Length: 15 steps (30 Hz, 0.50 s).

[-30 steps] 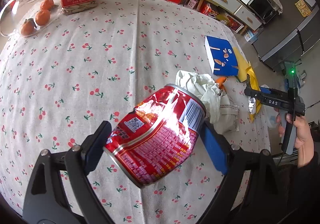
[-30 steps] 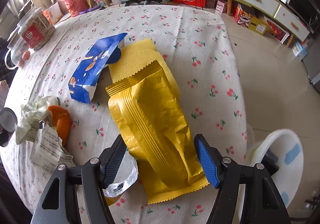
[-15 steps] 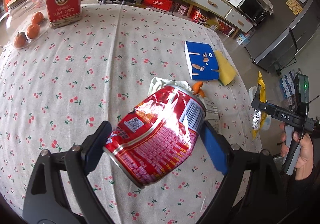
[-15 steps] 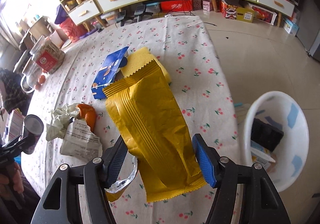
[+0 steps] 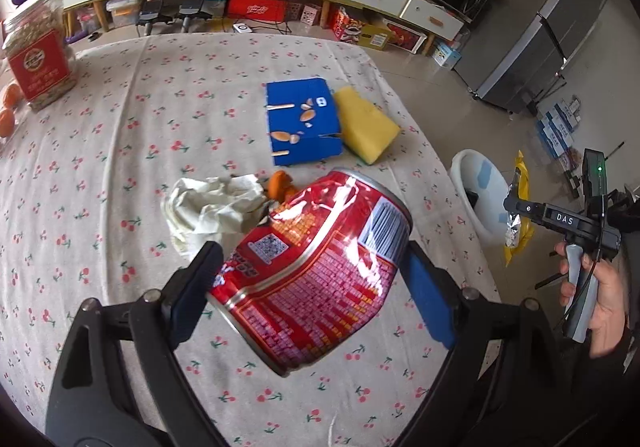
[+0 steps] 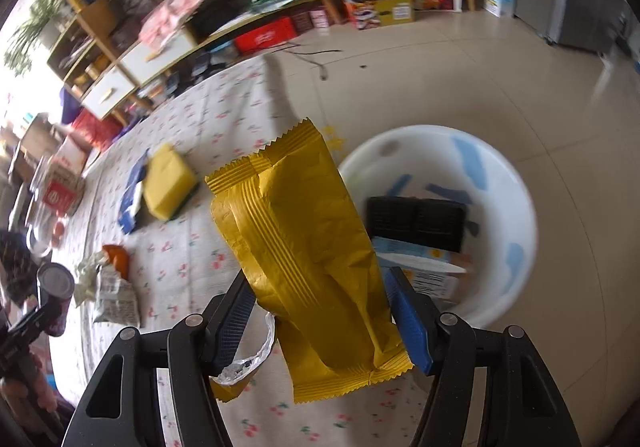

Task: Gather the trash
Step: 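Carry the yellow bag into the white bucket and open the right tool while left carries the can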

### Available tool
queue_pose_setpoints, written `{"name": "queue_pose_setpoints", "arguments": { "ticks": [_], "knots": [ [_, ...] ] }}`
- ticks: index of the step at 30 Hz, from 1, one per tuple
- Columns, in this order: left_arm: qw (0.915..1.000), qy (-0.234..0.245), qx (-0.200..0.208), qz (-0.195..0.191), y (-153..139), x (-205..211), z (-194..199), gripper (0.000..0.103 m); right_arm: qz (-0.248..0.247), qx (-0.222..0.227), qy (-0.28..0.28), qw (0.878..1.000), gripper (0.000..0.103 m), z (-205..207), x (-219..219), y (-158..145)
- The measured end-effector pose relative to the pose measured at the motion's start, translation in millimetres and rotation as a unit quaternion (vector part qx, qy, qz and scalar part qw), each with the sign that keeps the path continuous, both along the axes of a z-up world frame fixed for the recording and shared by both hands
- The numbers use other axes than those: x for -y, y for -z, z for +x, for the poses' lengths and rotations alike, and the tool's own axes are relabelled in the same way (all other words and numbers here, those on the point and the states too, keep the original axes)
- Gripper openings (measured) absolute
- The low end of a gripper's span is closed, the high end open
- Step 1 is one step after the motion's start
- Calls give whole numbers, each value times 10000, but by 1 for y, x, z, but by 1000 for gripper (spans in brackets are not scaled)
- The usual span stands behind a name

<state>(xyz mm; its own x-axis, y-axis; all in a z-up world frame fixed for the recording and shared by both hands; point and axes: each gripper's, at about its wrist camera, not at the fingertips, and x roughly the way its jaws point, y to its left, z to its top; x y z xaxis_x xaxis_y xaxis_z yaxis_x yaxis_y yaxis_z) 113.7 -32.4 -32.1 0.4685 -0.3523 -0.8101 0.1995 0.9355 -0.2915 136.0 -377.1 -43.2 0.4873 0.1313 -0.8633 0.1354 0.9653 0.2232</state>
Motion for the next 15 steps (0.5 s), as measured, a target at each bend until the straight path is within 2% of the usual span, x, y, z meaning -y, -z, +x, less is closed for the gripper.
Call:
{"name": "queue_pose_setpoints", "arguments": {
  "ticks": [6, 10, 15],
  "knots": [
    [9996, 233, -59, -164, 3, 48, 9, 89, 143, -21, 495, 9987, 68, -7, 44, 4],
    [9987, 419, -78, -276, 2, 83, 15, 89, 196, -40, 617, 9979, 68, -3, 61, 7],
    [9980, 589, -57, -239, 0, 118, 24, 89, 88, -81, 724, 9973, 68, 10, 72, 12]
  ]
}}
